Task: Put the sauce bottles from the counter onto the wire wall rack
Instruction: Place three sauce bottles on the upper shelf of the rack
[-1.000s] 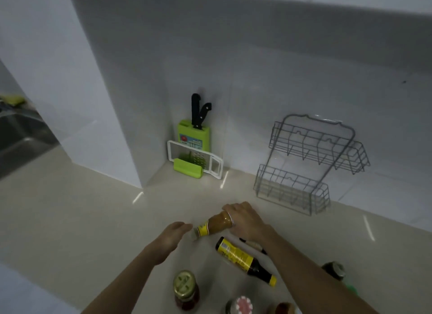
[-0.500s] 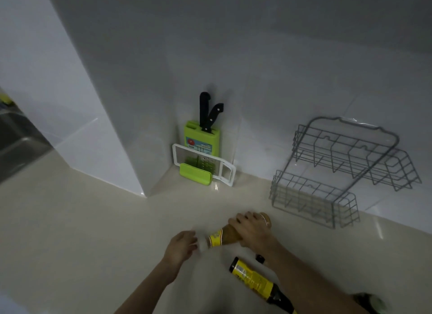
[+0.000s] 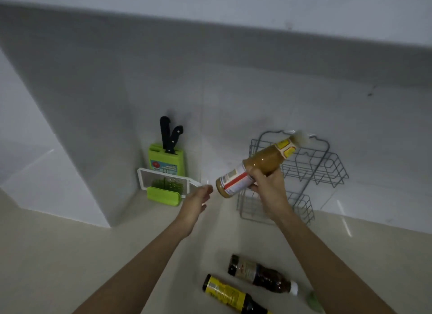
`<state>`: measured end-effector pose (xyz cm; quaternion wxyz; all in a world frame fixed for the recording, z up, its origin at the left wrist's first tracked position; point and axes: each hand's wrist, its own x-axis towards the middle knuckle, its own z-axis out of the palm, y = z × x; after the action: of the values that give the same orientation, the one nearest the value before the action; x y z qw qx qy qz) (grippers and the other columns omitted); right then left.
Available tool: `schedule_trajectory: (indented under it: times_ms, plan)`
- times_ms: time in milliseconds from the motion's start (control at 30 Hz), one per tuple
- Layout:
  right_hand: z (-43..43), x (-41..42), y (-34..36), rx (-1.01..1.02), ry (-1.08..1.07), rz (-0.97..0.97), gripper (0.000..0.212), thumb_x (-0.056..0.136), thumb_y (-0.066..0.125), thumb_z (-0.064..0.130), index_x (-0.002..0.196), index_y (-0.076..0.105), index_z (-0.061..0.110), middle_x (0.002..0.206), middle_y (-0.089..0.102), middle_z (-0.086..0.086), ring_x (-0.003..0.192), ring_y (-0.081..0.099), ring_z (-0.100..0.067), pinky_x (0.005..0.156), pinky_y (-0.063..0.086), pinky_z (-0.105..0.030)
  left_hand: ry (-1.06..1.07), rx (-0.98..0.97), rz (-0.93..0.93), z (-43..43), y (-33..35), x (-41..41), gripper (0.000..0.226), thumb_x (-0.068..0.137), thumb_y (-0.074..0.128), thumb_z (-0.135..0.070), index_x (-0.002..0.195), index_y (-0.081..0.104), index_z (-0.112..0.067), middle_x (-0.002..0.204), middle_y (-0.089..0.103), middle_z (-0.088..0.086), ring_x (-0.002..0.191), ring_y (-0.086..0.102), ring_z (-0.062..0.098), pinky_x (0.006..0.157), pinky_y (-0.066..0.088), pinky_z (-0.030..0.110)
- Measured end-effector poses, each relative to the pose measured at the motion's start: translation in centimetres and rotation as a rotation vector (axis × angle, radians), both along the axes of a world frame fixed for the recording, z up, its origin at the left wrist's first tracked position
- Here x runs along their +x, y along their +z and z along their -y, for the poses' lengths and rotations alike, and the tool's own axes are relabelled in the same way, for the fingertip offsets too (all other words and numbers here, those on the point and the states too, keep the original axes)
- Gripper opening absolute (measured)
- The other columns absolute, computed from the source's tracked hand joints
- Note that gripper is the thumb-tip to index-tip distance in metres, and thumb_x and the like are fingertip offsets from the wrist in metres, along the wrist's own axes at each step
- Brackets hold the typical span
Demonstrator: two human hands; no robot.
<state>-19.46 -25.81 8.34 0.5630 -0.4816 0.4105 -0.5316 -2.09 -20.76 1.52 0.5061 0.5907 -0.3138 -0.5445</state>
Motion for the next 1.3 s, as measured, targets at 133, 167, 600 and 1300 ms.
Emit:
schedule_trajectory:
  times_ms: [133,167,600,1300]
  plan:
    - [3.2,-2.9,3.5,-0.068,-0.154,0.117,0.042,0.083,0.069,0.005,0.122,0.053,0.004,0.114,0.067,-0.015,0.101,0.07,-0.027,0.083,0.058,-0.047,-0.066,-0.11,0.061,3.8,3.2,-1.7,0.041,0.097,0.043,-0.03,0.132,0.056,-0.014,0.139,0.054,0.003,0.124,0.048,0.015,0.104,0.034,0.031]
    - [3.9,-3.4,4.1,-0.088,-0.188,0.116,0.046,0.082,0.071,0.006,0.124,0.051,0.003,0.117,0.066,-0.016,0.102,0.069,-0.027,0.084,0.058,-0.048,-0.085,-0.126,0.078,4.7,3.8,-2.1,0.043,0.097,0.042,-0.031,0.135,0.053,-0.014,0.141,0.052,0.002,0.124,0.047,0.014,0.104,0.033,0.029]
    - [10.0,-4.3,3.9,-0.298,-0.401,-0.669,0.053,0.065,0.083,0.04,0.101,0.052,0.018,0.088,0.065,-0.003,0.077,0.063,-0.022,0.071,0.056,-0.039,-0.276,-0.113,0.084,9.2,6.6,-7.0,0.057,0.099,0.034,-0.044,0.15,0.027,-0.018,0.158,0.03,0.0,0.143,0.031,0.017,0.119,0.024,0.034]
    - [9.2,-3.2,4.5,-0.174,-0.106,-0.926,0.073,0.065,0.074,0.065,0.118,0.054,0.02,0.11,0.068,-0.001,0.097,0.063,-0.018,0.076,0.045,-0.025,-0.363,-0.065,-0.066,8.7,7.1,-6.9,0.068,0.098,0.012,-0.057,0.153,0.015,-0.017,0.162,0.017,0.004,0.149,0.018,0.02,0.121,0.013,0.038]
